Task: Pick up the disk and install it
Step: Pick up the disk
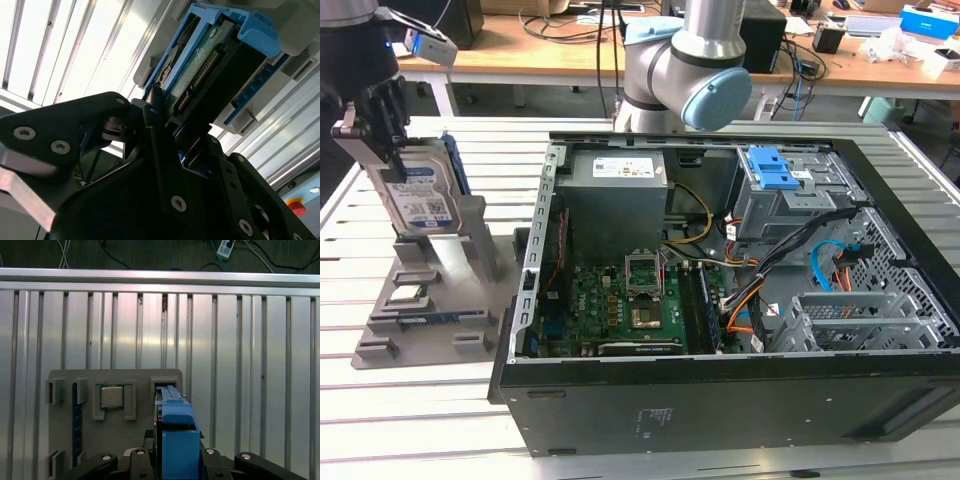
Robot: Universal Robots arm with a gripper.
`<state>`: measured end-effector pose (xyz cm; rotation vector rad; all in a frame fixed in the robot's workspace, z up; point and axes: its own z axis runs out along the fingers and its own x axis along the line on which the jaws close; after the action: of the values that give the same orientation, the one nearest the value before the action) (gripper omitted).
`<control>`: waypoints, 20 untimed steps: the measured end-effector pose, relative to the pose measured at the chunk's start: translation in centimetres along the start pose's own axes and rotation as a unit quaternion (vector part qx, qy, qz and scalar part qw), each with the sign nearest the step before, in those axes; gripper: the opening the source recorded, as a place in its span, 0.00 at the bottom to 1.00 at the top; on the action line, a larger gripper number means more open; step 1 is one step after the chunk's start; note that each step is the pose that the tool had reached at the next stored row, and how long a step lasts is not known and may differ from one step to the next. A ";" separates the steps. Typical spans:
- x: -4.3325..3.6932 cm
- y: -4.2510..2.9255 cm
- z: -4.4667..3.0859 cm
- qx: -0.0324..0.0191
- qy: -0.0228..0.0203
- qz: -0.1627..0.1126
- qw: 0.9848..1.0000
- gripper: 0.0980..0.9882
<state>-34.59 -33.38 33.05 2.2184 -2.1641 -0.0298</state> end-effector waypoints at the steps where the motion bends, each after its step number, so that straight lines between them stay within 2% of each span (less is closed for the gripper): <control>1: 0.00 0.00 -0.21 0.000 0.000 0.000 1.000 0.30; 15: -0.01 -0.03 -1.89 -0.001 0.000 0.000 1.000 0.30; 20: 0.00 -0.05 -2.93 -0.001 0.000 0.000 1.000 0.30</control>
<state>-34.41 -33.32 35.98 2.2175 -2.1631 -0.0320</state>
